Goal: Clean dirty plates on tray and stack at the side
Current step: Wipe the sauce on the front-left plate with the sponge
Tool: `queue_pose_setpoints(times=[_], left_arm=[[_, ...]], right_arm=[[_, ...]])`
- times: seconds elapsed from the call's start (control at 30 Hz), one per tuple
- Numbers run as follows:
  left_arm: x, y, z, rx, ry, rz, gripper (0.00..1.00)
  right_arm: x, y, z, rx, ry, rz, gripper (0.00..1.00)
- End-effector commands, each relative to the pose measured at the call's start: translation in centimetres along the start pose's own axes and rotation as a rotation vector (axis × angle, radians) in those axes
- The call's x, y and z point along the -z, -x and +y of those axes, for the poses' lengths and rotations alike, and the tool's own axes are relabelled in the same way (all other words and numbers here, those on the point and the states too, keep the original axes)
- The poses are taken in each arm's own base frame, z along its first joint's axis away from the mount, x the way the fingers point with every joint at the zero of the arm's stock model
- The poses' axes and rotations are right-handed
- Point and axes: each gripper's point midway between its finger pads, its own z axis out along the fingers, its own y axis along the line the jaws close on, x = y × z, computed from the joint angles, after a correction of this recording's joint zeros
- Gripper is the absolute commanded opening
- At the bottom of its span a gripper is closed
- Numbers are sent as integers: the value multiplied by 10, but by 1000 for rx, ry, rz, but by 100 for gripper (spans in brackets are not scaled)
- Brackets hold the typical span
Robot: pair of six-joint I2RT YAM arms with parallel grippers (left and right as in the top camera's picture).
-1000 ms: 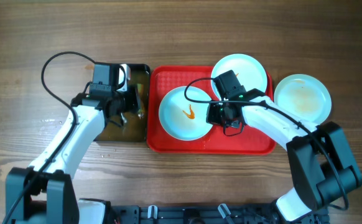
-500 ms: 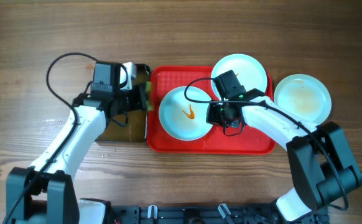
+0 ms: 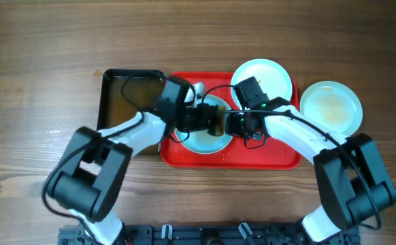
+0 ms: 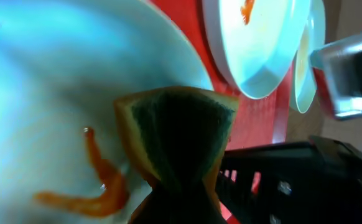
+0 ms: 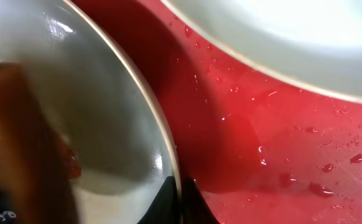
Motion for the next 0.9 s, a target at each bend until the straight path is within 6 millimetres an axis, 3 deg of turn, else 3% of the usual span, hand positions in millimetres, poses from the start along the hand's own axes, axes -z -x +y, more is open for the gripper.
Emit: queue_pose_setpoints(times=[0.0, 0.07, 0.2, 0.3, 0.33, 0.43, 0.53, 0.63, 0.7, 0.77, 0.87], left_arm=[[-19, -6, 19, 76, 57, 13, 4], [-13, 1, 47, 111, 180, -36, 4], [15, 14, 77, 217, 230, -63, 4], [42, 25, 89, 176, 262, -94, 4], [50, 28, 87, 150, 261, -102, 4], [76, 32, 50, -23, 196, -122, 4], [116, 46, 22, -123, 202, -237, 4], [155, 61, 22, -131, 291, -371, 4], [173, 65, 42, -87, 384, -416, 4], [175, 61, 56, -41, 404, -390, 4], [154, 51, 47, -43, 310, -305, 4]], right_arm=[[0, -2, -5, 24, -24, -6, 4], [0, -2, -5, 24, -24, -6, 4], [0, -2, -5, 24, -24, -6, 4], [0, -2, -5, 24, -24, -6, 4], [0, -2, -5, 25, -24, -6, 4], [0, -2, -5, 24, -24, -6, 4], [0, -2, -5, 24, -24, -6, 4], [0, -2, -5, 24, -24, -6, 4], [0, -2, -5, 24, -24, -6, 4], [0, -2, -5, 24, -24, -7, 4], [0, -2, -4, 24, -22, -5, 4]])
